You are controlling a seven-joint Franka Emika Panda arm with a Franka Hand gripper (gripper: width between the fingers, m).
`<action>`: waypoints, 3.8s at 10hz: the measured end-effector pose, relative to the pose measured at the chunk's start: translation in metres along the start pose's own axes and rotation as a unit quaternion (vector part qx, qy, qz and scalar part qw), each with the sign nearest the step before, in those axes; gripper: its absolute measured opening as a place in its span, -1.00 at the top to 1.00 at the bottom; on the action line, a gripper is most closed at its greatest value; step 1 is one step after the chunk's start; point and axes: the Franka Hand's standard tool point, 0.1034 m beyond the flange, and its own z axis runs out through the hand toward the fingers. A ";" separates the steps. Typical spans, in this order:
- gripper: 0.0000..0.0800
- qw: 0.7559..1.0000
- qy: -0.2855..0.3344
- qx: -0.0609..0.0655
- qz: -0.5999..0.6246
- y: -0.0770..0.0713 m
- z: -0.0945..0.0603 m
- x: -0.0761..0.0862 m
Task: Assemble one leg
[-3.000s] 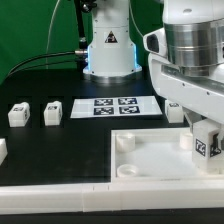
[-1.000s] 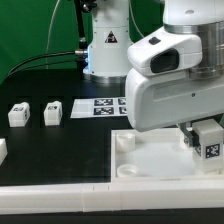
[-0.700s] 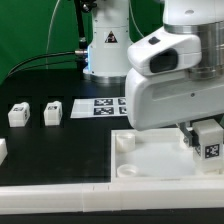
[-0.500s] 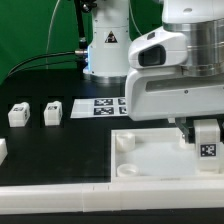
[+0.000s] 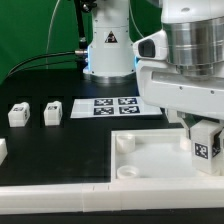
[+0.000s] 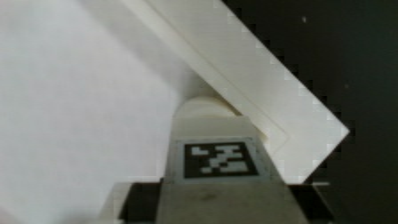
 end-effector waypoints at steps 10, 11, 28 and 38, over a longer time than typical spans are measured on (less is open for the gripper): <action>-0.59 0.999 -0.003 0.009 -0.032 -0.001 0.000 -0.002; -0.61 0.996 -0.001 0.010 -0.088 -0.003 -0.002 -0.002; 0.27 0.864 0.024 -0.023 -0.502 -0.006 -0.002 0.001; 0.26 0.999 0.020 0.009 0.043 0.001 -0.002 0.002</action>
Offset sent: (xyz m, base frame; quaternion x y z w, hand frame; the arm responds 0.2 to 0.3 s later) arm 0.0016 -0.0050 -0.0015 0.0061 -0.0088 0.2355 0.9718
